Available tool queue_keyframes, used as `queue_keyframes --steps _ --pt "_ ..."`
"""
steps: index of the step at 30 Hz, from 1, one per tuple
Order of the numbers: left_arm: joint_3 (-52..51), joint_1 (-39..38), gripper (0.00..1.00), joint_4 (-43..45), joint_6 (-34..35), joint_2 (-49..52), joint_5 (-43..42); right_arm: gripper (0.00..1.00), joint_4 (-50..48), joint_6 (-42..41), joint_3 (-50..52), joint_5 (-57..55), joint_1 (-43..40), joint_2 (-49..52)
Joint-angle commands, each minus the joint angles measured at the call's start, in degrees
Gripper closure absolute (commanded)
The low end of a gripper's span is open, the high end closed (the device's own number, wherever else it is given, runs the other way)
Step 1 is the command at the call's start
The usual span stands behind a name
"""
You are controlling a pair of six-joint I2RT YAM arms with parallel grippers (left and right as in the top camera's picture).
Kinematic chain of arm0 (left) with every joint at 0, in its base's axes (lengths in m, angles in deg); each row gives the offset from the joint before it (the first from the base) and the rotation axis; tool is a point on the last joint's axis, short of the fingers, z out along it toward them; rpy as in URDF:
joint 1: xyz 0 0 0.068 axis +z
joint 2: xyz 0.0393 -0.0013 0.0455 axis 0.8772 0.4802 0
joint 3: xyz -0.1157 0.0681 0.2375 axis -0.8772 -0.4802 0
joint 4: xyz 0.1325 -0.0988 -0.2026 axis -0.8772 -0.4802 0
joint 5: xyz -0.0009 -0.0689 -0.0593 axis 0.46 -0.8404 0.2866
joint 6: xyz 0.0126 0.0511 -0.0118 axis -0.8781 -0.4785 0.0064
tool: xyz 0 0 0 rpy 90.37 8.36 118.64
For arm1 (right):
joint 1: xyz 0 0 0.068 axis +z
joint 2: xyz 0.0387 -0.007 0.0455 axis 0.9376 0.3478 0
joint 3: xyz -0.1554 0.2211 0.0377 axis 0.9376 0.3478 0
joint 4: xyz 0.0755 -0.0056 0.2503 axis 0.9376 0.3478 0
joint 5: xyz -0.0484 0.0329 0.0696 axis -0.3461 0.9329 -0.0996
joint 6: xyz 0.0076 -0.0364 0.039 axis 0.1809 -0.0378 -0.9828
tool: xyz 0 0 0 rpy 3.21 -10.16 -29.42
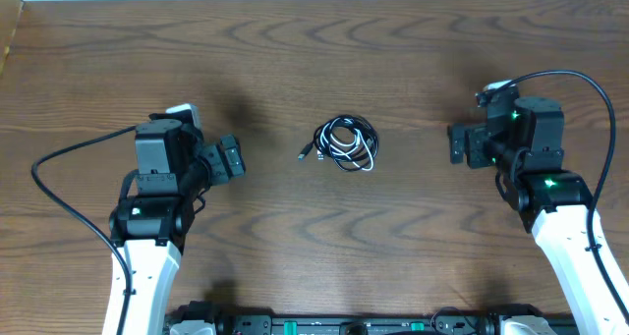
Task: Untangle cables
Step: 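Raise both arms and move grippers toward the cable bundle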
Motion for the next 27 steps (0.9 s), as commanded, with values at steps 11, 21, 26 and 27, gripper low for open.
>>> queue_keyframes --steps 11,21,26,27 --pt "18.5 -1.5 0.00 -8.8 2.6 14.2 -0.5 0.09 0.5 -10.4 -3.5 1.6 0.5 2.3" --pt "26.7 -9.1 0.00 -14.5 -3.0 23.3 5.8 0.01 11.8 -10.1 -15.8 2.0 1.6 11.5" --pt "26.7 -11.7 0.00 -14.5 -3.8 26.6 5.7 0.01 16.2 -10.4 -22.2 2.0 4.0 17.0" --pt "26.7 -12.2 0.00 -14.5 -3.7 27.2 5.4 0.01 16.8 -10.4 -23.1 2.0 4.5 17.9"
